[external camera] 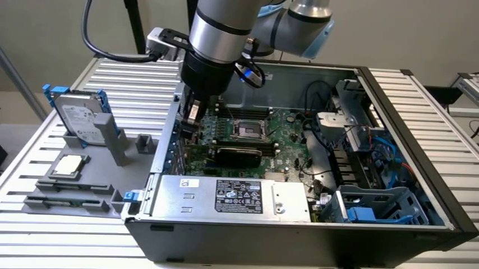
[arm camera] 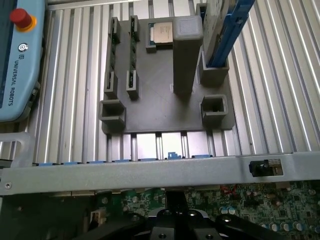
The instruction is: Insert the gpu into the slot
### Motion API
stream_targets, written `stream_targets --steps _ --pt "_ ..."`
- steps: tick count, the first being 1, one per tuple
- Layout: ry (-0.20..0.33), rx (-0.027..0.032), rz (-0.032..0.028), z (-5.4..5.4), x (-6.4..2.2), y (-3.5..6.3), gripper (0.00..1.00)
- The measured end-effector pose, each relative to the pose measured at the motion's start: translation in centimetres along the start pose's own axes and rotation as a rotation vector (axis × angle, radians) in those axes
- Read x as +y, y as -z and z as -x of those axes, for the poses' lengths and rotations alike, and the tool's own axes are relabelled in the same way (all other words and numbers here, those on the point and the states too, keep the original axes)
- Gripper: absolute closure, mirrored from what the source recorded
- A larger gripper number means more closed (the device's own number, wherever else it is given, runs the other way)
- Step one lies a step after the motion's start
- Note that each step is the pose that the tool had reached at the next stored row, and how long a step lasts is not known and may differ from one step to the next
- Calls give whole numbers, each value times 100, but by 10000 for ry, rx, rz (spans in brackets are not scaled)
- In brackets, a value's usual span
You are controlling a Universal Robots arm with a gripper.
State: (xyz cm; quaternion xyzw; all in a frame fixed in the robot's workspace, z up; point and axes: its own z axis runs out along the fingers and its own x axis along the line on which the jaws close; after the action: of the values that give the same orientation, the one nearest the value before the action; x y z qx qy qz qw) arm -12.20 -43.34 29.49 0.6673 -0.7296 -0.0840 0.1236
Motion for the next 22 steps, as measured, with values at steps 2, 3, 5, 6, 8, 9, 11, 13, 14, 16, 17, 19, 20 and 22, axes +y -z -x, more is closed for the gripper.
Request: stream_targets --steps 2,3,5,6,8,9,11,13,14,16,17,19,20,22 --pt "-10 1 10 1 3 -2 89" --pt "-15 1 14 2 4 -3 89" --pt "-21 5 20 4 5 -4 89" --pt "-21 6 21 5 5 -5 89" --pt "-21 9 23 6 4 -8 89" --pt "-22 11 23 6 3 -12 89" --pt "-23 19 23 7 0 -22 89" --pt "-25 27 24 7 -4 -34 89" --pt "-26 30 24 7 -5 -39 89" --pt "-26 27 21 8 -5 -40 89" --pt "-26 24 20 8 -5 -40 89" --pt "-25 13 17 9 -6 -31 89" --pt "-27 3 16 9 -6 -16 89" --pt "-27 23 20 6 -9 36 89"
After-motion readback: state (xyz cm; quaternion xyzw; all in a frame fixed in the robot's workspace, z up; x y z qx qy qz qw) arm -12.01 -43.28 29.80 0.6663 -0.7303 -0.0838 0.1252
